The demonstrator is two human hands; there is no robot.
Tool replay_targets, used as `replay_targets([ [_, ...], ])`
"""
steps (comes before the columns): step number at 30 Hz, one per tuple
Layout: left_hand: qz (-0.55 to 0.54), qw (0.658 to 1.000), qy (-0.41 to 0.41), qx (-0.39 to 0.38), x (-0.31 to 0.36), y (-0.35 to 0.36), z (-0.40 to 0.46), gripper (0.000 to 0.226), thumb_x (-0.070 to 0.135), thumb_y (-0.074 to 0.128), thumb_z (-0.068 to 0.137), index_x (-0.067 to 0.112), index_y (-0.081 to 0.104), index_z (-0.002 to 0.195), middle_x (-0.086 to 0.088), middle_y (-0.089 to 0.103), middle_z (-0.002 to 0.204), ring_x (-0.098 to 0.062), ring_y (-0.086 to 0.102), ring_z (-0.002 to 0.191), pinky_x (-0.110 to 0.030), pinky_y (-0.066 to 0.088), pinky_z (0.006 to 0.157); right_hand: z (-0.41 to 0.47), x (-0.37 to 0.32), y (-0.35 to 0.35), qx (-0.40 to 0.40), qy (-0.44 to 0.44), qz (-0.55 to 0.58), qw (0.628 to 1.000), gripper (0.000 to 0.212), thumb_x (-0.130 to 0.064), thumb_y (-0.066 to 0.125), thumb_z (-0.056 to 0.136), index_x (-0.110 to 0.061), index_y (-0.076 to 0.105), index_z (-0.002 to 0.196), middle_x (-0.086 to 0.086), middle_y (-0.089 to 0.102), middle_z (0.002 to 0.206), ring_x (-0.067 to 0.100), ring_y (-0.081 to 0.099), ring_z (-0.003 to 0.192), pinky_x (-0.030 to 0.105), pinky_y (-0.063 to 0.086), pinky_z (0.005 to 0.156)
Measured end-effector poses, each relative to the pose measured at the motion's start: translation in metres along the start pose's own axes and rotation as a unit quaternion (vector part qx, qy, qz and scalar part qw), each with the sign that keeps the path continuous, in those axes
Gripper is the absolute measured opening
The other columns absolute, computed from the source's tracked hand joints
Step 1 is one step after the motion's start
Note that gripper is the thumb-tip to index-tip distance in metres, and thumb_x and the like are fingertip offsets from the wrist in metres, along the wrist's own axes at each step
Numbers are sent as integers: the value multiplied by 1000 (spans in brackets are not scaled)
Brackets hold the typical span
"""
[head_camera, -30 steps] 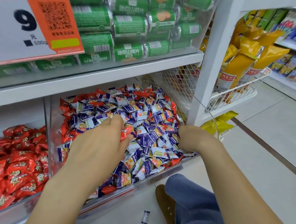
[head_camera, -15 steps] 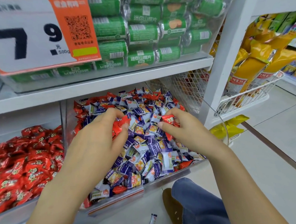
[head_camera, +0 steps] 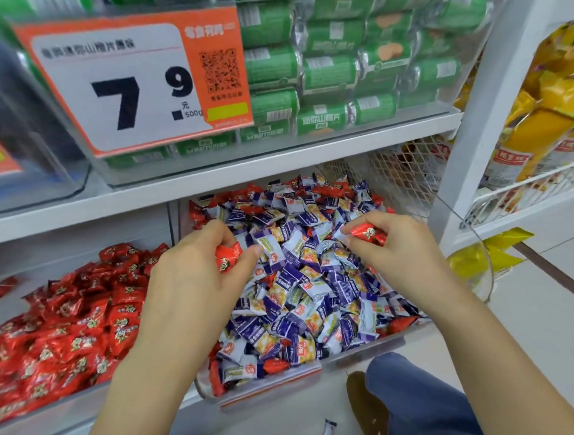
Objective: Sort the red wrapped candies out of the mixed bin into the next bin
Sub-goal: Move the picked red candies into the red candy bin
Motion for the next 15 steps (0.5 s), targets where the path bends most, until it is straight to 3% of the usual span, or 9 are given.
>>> replay_targets([
  [3,-1,1000,0,12,1,-1,2,21,36,65,84,22,52,79,7,52,68,-5,45,60,-14,30,53,1,3,-9,35,14,-11,999,13,-22,62,87,-32,71,89,-11,62,67,3,54,51,24,39,50],
  [5,-8,1000,-1,18,1,-2,3,18,29,67,82,21,51,77,5,55,71,-6,48,61,-16,34,54,1,8,-19,51,32,-19,998,8,-31,66,85,-29,71,79,-11,56,54,3,48,44,22,33,46],
  [7,-17,1000,-8,18,1,-3,4,18,24,68,80,23,51,76,5,59,69,-9,52,60,-24,41,54,0,12,-30,32,39,-49,998,17,-42,68,82,-28,71,74,-9,54,48,5,48,46,24,35,48],
  [11,-12,1000,9,-22,11,-5,1,20,26,66,81,27,46,79,2,59,60,-16,55,55,-34,46,55,-12,21,-45,-172,62,-101,978,12,-35,69,83,-26,75,78,-12,56,45,2,47,42,13,34,42],
  [13,-8,998,27,-65,21,-5,-3,19,31,63,80,28,45,78,3,59,57,-13,54,52,-32,43,52,-20,29,-46,-270,85,-152,947,26,-39,71,79,-12,73,80,-5,52,52,5,41,43,17,33,44],
  [15,-7,993,52,-104,31,-1,-6,18,42,59,76,30,46,75,7,59,57,-7,50,49,-28,39,49,-23,35,-46,-290,109,-207,928,39,-44,71,77,-5,66,78,0,49,58,10,40,49,24,32,49],
])
Point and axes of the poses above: each hand's wrist, its own z-axis towards the middle knuckle, its own y-axis out of the palm, x = y × z, the point moved 2 cm from there along z, towards the middle knuckle
